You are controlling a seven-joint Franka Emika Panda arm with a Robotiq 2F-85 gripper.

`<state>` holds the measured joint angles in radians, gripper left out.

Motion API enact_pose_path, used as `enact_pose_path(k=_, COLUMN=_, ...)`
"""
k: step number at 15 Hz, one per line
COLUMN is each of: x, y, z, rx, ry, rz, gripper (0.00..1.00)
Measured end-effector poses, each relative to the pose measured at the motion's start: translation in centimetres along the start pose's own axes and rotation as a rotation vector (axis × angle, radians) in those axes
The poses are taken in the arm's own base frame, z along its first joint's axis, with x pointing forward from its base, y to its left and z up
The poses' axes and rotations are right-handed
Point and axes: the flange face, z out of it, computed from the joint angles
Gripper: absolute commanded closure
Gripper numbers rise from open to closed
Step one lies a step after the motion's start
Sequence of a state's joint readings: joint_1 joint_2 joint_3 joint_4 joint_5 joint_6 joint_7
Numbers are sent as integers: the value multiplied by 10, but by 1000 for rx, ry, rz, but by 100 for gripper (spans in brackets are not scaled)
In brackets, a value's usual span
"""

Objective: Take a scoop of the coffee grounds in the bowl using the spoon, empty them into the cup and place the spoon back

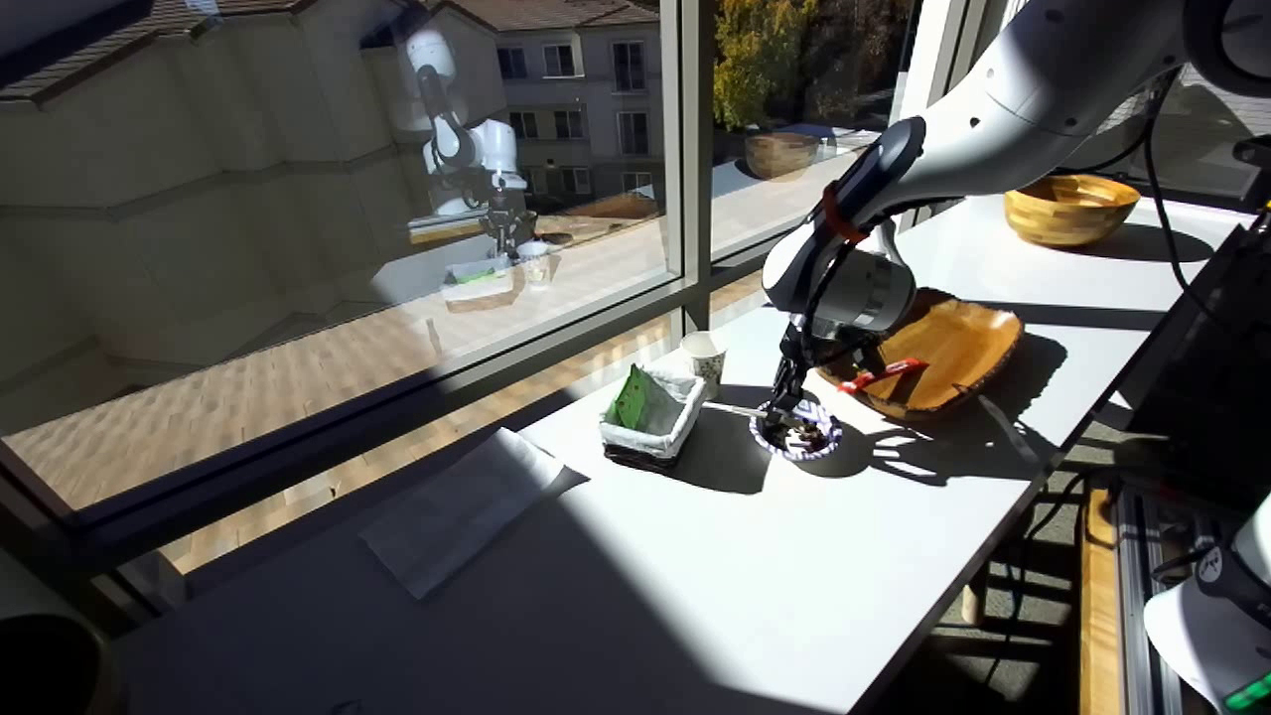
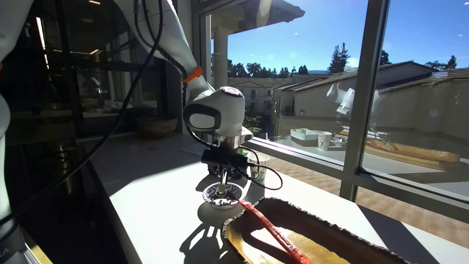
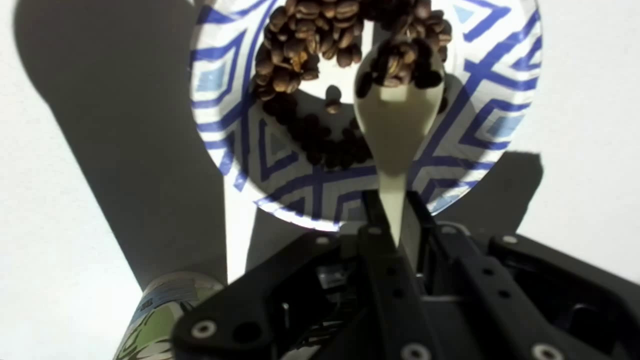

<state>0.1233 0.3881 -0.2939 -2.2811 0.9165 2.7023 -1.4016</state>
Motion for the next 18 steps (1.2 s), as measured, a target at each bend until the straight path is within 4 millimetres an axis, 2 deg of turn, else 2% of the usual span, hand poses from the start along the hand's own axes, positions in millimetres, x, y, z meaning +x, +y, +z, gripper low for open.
enact_pose_path(k=4, x=20, y=2, z=-8, rx=-46, ry=-61, rz=-17, gripper=97)
enact_pose_path(k=7, x=39, y=7, z=-21, rx=-93, ry=-90, rz=-32, gripper=97)
enact_pose_path(k=14, x=111, y=5, z=-61, rx=-81, ry=-123, rz=-110, gripper=97)
enact_pose_path(k=18, x=136, y=18, z=-87, rx=-50, ry=-101, rz=-133, gripper=97)
